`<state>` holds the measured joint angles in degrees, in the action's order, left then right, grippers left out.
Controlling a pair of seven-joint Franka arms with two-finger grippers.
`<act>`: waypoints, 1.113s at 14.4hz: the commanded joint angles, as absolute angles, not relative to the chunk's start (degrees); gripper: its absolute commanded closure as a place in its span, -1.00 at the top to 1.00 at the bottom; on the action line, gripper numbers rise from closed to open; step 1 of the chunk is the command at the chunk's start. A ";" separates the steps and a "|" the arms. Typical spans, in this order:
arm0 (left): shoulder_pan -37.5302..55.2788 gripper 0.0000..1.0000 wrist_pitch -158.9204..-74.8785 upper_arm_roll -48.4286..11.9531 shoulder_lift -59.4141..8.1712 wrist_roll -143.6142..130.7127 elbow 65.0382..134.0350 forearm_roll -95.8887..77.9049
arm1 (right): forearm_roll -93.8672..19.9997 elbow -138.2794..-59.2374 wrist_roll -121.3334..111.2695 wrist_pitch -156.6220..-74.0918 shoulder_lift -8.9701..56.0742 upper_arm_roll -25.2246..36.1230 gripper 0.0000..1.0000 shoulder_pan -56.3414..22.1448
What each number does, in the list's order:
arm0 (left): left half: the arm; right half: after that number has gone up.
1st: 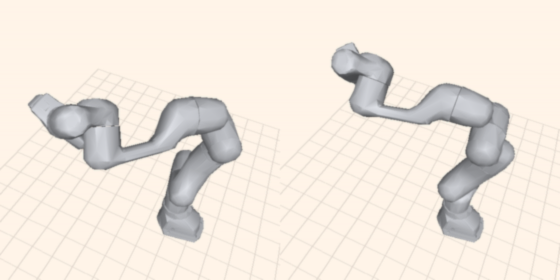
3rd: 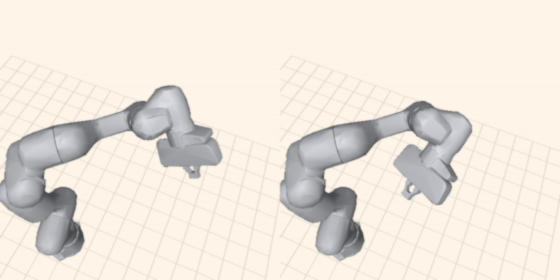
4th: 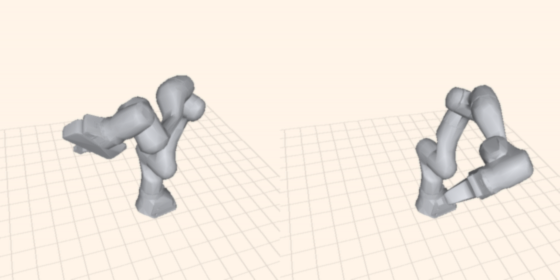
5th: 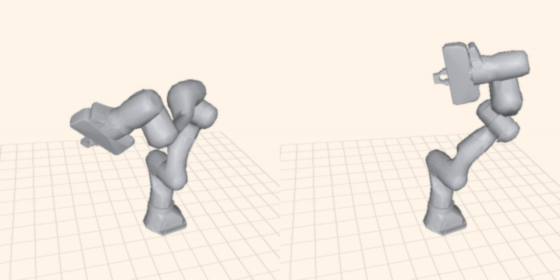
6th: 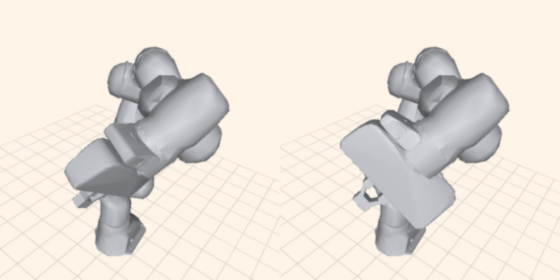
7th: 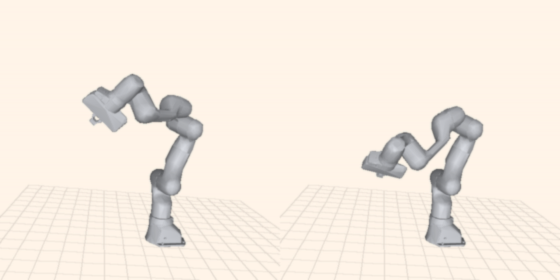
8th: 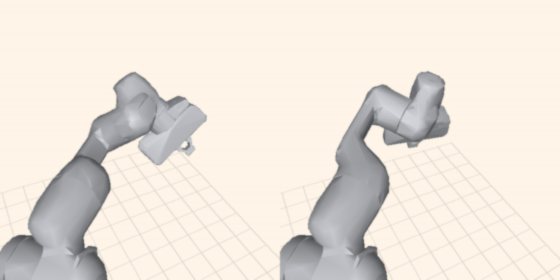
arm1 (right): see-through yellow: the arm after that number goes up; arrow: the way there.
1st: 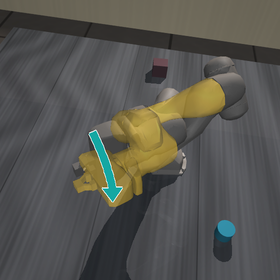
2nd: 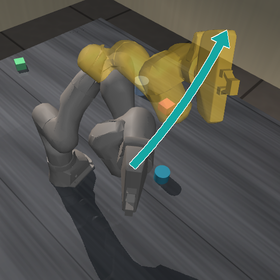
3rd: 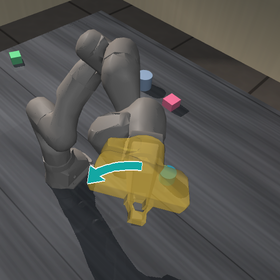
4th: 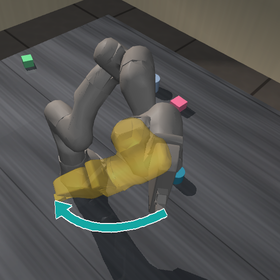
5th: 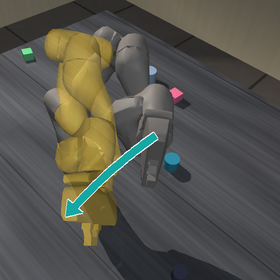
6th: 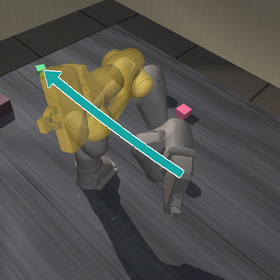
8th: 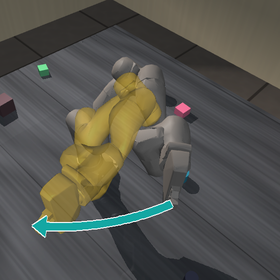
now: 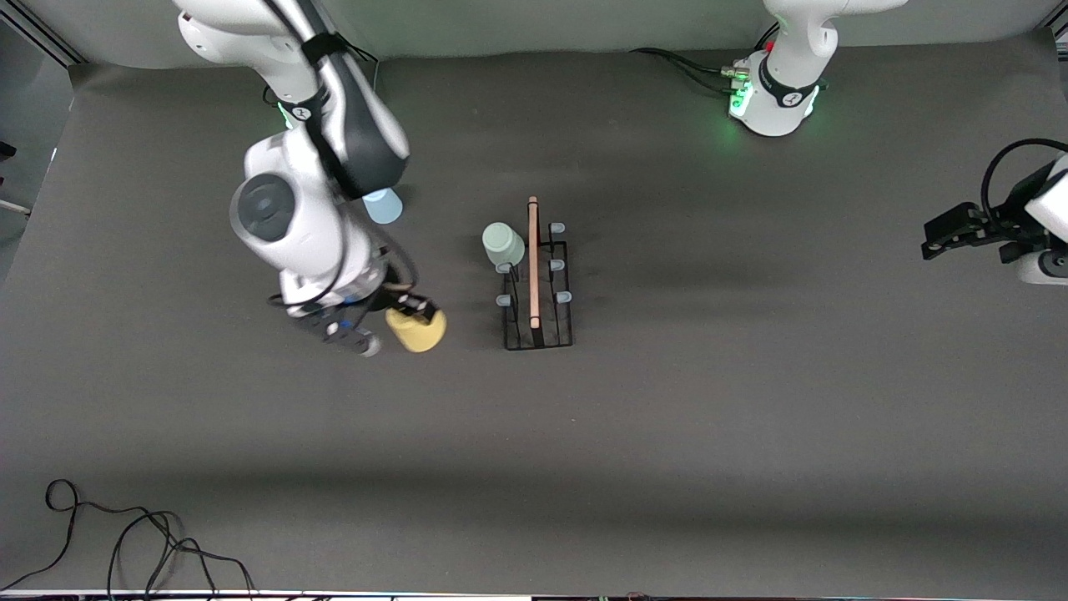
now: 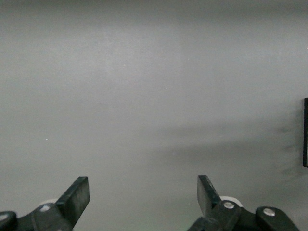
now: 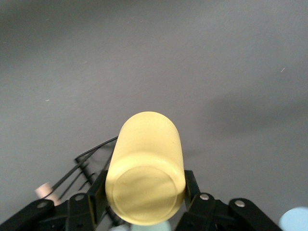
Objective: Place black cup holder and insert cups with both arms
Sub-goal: 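Carry the yellow cup with the right gripper over the rack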
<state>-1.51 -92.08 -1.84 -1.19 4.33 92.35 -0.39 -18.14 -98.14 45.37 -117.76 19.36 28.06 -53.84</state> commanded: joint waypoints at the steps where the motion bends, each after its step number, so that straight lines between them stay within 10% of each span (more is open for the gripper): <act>1: -0.79 1.00 -89.91 -1.41 -0.35 5.36 92.20 -0.35 | -19.34 -93.79 52.36 -117.51 21.88 28.74 -1.00 -57.73; 16: -1.41 1.00 -88.51 -1.05 2.02 4.04 92.64 -0.44 | -19.34 -92.11 59.41 -125.51 31.73 28.65 -1.00 -63.90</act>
